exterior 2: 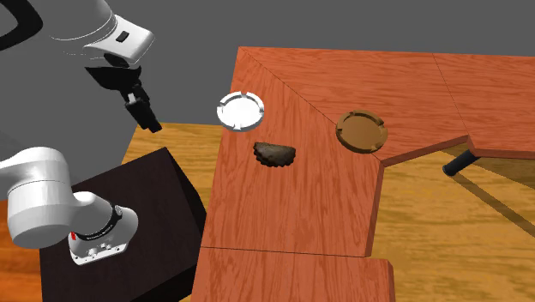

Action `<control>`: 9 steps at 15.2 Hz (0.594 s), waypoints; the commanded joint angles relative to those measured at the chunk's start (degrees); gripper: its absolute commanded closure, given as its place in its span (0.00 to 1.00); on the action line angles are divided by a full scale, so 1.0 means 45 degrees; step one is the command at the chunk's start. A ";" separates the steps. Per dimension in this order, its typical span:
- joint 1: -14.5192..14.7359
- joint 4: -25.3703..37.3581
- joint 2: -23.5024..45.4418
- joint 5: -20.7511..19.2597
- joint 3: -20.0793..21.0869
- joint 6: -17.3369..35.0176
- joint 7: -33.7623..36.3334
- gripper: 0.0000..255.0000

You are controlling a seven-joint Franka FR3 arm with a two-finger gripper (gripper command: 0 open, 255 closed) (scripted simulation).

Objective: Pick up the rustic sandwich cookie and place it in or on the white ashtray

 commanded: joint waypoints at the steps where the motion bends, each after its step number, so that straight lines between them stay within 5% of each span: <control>1: 0.0000 0.0000 0.0000 0.0000 0.0000 0.0000 0.0000 0.00; 9: -0.0677 0.0069 0.3273 0.0780 0.0750 0.2395 0.3149 0.00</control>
